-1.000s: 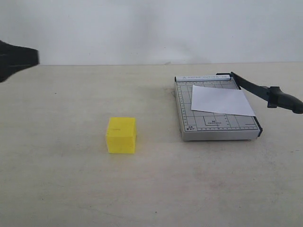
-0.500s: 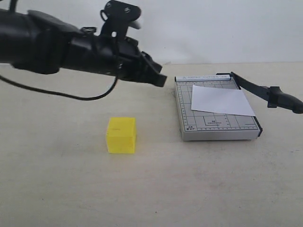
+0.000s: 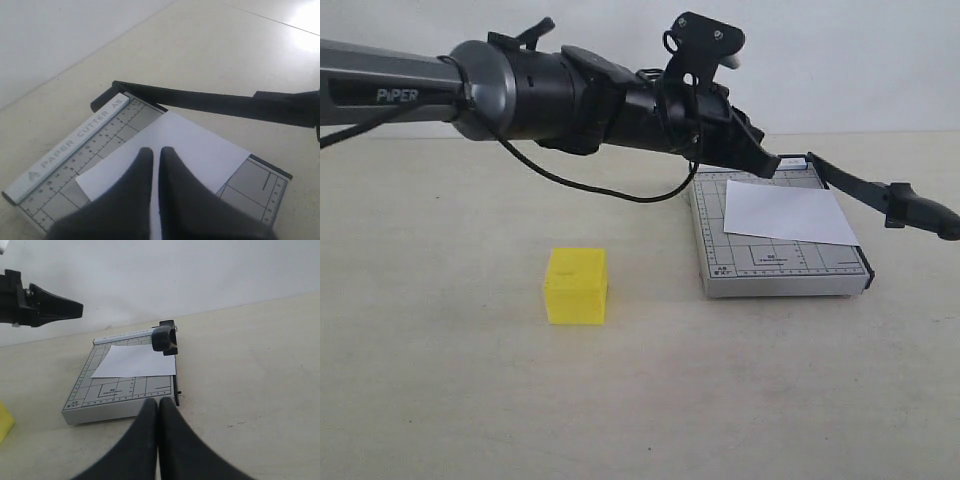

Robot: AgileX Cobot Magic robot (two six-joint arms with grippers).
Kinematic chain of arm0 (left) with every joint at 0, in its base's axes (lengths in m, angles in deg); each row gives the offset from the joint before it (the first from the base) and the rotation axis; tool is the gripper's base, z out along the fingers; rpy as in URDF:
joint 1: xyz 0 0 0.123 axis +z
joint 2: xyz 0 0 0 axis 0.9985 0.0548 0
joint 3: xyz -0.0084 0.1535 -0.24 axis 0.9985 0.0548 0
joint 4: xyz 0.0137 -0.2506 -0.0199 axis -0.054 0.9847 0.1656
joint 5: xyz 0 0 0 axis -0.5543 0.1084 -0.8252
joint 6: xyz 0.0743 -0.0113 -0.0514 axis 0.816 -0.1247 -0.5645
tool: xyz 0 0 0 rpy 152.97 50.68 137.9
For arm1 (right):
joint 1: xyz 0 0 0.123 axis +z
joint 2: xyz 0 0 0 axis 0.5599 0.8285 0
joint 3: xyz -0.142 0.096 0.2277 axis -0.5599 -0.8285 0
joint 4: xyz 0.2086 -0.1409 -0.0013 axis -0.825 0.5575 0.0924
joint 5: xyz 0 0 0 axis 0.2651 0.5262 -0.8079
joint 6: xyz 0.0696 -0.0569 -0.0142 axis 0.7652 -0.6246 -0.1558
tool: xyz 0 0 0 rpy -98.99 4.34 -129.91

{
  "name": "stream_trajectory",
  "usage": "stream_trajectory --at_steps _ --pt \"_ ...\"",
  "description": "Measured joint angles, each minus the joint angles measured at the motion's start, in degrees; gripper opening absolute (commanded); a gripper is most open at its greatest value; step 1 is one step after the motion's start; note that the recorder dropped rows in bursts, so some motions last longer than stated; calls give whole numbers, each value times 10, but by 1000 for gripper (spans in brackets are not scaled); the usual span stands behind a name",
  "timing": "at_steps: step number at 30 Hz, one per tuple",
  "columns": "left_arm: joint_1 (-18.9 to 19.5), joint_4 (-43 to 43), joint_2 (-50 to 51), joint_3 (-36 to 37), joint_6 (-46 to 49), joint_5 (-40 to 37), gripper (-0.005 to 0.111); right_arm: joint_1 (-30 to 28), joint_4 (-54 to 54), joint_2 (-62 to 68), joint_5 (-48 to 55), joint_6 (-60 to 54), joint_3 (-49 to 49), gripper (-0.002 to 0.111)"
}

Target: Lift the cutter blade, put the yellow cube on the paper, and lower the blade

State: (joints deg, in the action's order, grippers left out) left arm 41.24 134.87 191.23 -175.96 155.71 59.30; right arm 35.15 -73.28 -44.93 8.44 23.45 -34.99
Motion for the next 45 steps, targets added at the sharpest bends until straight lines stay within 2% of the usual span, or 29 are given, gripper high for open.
stream_trajectory --at_steps 20,31,37,45 --pt "0 4 150 -128 0 -2 5 0 0 0 0 0 0 0" --pt "0 -1 165 -139 0 -2 5 0 0 0 0 0 0 0" --pt "0 -57 165 -139 -23 -17 5 0 0 0 0 0 0 0" --pt "0 -239 165 -139 -142 -49 5 0 0 0 0 0 0 0"
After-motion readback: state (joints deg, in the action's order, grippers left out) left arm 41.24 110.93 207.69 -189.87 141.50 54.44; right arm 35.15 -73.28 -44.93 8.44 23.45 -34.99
